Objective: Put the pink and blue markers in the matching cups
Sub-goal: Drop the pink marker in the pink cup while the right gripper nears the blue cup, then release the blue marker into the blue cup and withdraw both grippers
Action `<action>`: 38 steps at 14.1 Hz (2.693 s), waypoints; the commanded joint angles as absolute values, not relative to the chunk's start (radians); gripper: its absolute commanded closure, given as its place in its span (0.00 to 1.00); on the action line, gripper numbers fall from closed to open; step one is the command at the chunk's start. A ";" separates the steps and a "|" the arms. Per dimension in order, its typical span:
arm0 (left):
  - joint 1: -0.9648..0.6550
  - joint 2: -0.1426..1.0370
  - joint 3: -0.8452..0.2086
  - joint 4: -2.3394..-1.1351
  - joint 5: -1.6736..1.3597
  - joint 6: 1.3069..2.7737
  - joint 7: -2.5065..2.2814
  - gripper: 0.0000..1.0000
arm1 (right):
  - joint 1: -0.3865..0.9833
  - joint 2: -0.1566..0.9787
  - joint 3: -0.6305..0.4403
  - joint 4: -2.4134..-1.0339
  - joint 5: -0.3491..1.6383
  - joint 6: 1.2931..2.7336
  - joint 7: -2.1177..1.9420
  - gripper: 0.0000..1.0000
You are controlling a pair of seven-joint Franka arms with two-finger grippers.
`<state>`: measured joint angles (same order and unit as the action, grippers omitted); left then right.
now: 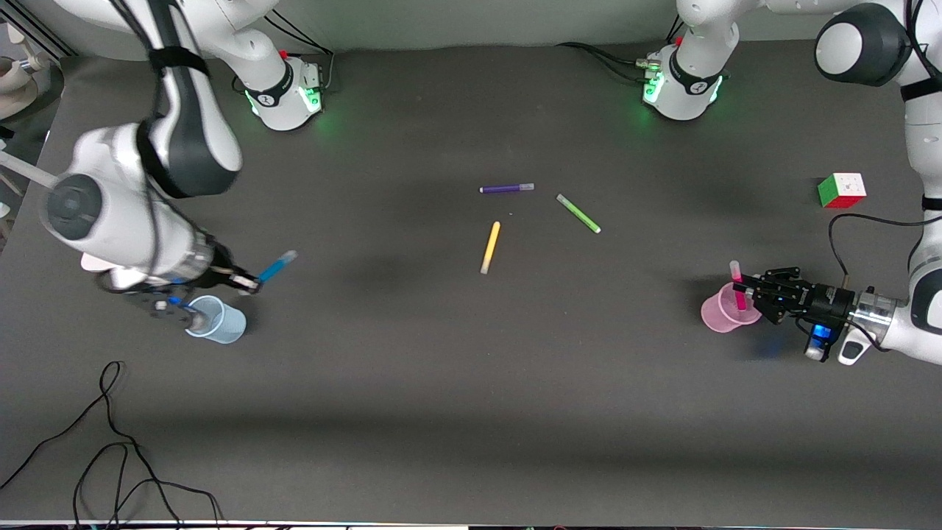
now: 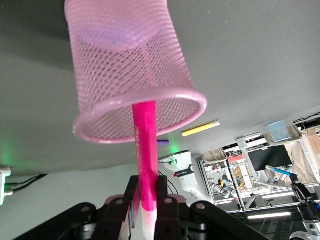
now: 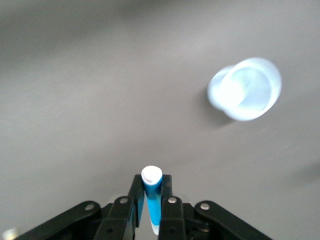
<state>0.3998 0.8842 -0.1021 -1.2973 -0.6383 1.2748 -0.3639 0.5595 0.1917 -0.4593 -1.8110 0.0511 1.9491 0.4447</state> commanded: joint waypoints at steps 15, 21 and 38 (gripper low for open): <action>0.141 0.541 -0.107 -1.267 -0.134 1.288 -0.396 0.00 | 0.512 0.210 -0.591 -2.135 -0.087 2.638 0.072 1.00; 0.055 0.142 -0.109 -1.576 0.018 1.495 -0.327 0.00 | 0.509 0.242 -0.592 -2.172 -0.086 2.733 0.072 1.00; 0.046 -0.021 -0.104 -1.674 0.112 1.651 -0.107 0.00 | 0.601 -0.065 -0.580 -1.746 0.011 1.703 0.074 0.00</action>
